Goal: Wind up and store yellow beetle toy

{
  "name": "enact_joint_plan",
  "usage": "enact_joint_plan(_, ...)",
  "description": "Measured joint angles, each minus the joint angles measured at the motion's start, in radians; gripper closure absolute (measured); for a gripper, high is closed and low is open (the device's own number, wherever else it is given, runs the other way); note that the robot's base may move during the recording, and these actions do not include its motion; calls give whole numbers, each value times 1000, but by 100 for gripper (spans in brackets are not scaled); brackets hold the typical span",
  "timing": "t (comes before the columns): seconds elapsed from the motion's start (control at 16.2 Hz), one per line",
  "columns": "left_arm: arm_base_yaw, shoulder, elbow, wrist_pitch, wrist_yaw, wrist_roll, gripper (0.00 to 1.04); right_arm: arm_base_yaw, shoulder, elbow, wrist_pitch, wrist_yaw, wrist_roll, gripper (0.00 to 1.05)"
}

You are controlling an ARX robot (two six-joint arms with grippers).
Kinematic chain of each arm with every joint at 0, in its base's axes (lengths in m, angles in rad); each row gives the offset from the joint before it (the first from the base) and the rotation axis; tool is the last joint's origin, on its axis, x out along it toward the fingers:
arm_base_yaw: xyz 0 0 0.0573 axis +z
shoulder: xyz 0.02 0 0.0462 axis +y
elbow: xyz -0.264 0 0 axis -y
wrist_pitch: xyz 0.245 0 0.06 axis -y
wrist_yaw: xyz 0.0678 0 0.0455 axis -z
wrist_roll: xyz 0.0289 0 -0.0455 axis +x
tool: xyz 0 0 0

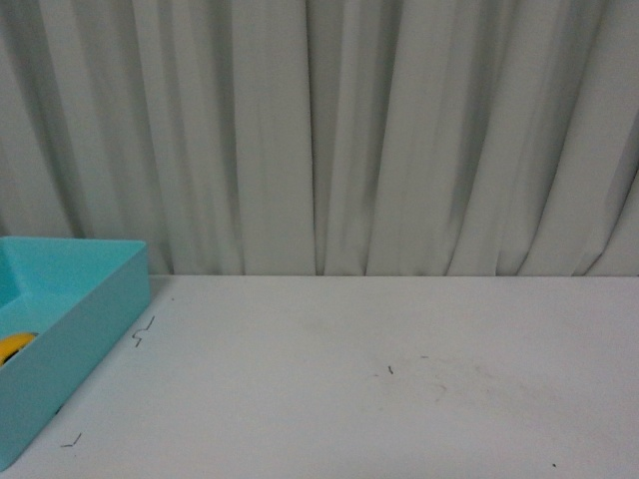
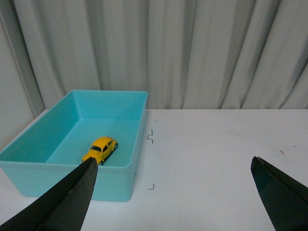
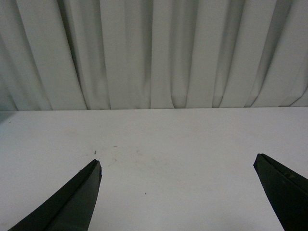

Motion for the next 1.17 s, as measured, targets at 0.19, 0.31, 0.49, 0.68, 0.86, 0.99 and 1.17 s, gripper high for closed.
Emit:
enact_joint_plan(0.19,0,0,0,-1,0,0,7,0,0,0,-1,0,0,7)
enact_joint_plan(0.31,0,0,0,0,0,0,7,0,0,0,-1,0,0,7)
enact_joint_plan(0.49,0,0,0,-1,0,0,7,0,0,0,-1,0,0,7)
enact_joint_plan(0.68,0,0,0,0,0,0,7,0,0,0,-1,0,0,7)
enact_joint_plan(0.86,0,0,0,-1,0,0,7,0,0,0,-1,0,0,7)
enact_joint_plan(0.99,0,0,0,-1,0,0,7,0,0,0,-1,0,0,7)
enact_joint_plan(1.17,0,0,0,0,0,0,7,0,0,0,0,0,0,7)
